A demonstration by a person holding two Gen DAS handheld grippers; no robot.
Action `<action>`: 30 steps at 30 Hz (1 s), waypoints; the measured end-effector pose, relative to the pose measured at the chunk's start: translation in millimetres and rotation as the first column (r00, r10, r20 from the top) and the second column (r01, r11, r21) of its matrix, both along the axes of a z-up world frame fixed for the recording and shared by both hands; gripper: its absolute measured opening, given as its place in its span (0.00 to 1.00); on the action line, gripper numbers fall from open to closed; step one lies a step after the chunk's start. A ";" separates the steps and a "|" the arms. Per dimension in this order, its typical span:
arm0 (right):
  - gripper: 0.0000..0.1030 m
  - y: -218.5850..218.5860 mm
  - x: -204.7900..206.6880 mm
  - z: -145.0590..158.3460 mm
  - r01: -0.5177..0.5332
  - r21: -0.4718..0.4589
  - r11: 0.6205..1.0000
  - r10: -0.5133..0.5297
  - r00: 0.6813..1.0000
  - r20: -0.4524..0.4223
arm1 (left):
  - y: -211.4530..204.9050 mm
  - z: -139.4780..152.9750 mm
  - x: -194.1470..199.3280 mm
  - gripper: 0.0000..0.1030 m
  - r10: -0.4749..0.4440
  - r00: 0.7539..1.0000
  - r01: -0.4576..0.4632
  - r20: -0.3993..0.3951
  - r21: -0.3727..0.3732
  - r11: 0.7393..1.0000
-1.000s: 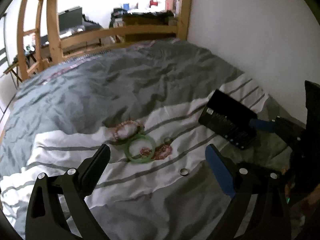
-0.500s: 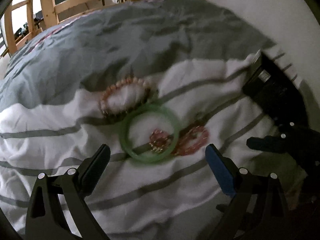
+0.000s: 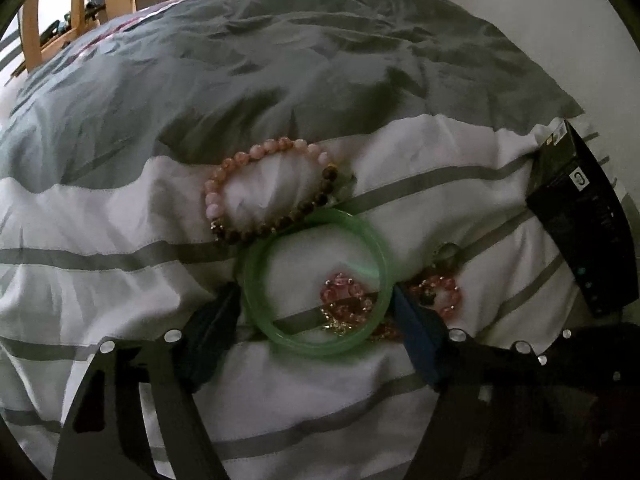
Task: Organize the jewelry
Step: 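Grasp a silver ring with the right tool, then grasp the green jade bangle with the left tool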
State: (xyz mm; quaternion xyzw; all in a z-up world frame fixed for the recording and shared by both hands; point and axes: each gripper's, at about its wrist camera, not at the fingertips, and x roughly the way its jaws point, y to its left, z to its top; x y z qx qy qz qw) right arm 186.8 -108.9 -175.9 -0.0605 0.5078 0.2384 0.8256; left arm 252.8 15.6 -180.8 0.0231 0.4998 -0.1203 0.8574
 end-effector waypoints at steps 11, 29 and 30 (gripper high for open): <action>0.20 -4.5 -10.0 30.3 0.008 0.006 1.000 -0.008 0.997 0.083 | -1.4 34.3 -11.3 0.62 0.010 0.998 -0.010 0.054 -0.001 1.000; 0.20 -11.7 -15.0 42.3 0.060 0.021 0.998 -0.062 0.992 0.110 | 31.4 17.5 -1.2 0.63 0.061 0.995 -0.077 -0.075 -0.232 0.970; 0.20 -12.5 -13.9 41.2 0.064 0.023 0.998 -0.066 0.992 0.105 | 33.0 15.3 0.7 0.63 0.066 0.994 -0.086 -0.086 -0.246 0.965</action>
